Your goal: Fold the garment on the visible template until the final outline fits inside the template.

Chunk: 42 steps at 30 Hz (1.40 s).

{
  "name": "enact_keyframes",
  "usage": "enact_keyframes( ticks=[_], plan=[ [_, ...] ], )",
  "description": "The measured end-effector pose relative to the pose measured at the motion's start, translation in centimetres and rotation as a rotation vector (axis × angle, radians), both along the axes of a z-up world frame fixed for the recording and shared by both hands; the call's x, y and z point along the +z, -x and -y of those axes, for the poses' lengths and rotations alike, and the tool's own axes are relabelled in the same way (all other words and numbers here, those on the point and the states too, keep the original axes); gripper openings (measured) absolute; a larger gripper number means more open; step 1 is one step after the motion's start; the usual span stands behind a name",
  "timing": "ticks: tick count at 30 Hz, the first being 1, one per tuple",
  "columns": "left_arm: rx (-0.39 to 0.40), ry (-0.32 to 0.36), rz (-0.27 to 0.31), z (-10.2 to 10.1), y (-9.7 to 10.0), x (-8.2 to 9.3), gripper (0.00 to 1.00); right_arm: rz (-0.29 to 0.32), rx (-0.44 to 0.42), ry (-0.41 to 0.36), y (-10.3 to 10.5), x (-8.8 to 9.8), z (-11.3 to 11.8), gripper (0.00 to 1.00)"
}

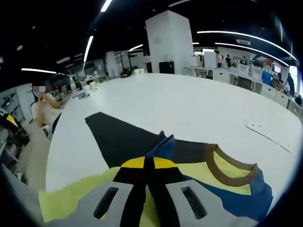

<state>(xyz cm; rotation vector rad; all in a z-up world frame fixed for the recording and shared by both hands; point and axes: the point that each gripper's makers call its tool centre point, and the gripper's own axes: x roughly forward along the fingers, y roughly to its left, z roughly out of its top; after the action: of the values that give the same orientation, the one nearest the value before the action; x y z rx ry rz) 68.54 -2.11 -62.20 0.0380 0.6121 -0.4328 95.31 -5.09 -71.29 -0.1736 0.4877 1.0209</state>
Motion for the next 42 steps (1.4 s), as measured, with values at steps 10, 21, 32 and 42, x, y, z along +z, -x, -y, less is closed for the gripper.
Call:
enact_keyframes(
  ticks=[10, 21, 32, 42],
  plan=[
    [-0.006, -0.002, -0.007, 0.0, 0.1, -0.2, 0.96, 0.005, 0.02, -0.007, 0.4, 0.1, -0.4, 0.08],
    [-0.023, -0.013, -0.016, 0.2, 0.1, -0.4, 0.95, -0.003, 0.065, 0.047, 1.6, -1.4, -0.2, 0.15],
    [-0.033, -0.025, -0.024, 0.3, 0.1, -0.5, 0.96, -0.008, 0.049, 0.061, 2.6, -2.8, -0.1, 0.43],
    [-0.038, -0.031, -0.028, 0.6, 0.1, -0.5, 0.95, -0.016, 0.02, 0.048, 2.4, -2.0, 1.0, 0.68]
  ],
)
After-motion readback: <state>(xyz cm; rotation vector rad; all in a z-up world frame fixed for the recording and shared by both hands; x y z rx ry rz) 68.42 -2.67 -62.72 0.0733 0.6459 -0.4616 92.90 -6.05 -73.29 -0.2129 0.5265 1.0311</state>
